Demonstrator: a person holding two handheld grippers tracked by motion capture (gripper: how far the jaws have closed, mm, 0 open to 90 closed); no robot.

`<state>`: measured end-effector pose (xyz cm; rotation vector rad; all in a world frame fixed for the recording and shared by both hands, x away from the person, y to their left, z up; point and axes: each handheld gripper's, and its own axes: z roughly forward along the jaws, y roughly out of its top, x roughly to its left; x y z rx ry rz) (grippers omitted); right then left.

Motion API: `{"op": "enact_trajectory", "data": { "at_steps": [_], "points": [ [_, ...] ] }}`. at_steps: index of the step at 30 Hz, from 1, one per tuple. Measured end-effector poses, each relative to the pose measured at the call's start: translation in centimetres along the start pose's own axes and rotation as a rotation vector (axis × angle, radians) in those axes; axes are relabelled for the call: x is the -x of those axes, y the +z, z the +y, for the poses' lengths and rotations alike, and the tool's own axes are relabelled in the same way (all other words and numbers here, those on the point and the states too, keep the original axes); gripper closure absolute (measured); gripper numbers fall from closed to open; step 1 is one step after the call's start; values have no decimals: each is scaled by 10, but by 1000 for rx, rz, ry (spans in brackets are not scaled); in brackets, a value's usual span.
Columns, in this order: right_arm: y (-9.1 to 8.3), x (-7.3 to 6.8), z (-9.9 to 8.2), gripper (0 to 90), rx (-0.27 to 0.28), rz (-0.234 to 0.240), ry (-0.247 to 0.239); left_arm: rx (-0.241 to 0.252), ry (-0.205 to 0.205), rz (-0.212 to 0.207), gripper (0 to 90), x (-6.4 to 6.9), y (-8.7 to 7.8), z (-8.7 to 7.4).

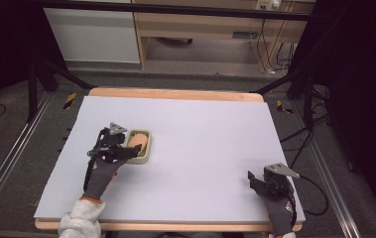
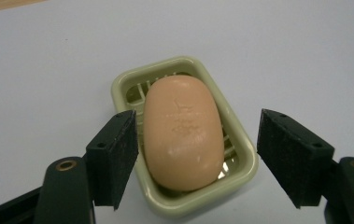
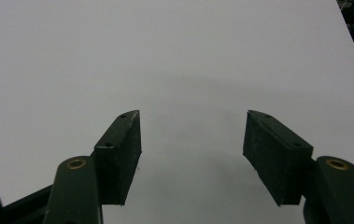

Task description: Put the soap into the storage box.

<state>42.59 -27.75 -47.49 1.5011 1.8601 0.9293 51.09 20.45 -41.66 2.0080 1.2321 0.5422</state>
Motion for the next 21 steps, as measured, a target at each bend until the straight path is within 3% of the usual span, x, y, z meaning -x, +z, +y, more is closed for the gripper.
{"op": "enact_trajectory", "data": {
  "at_steps": [12, 21],
  "points": [
    [0, 6, -1, 352, -9, -17, 24, 65, -46, 43, 259, -16, -25, -31],
    [0, 9, -3, 337, -21, -28, 34, 43, -75, 90, 252, -32, -31, -61]
  ]
}}
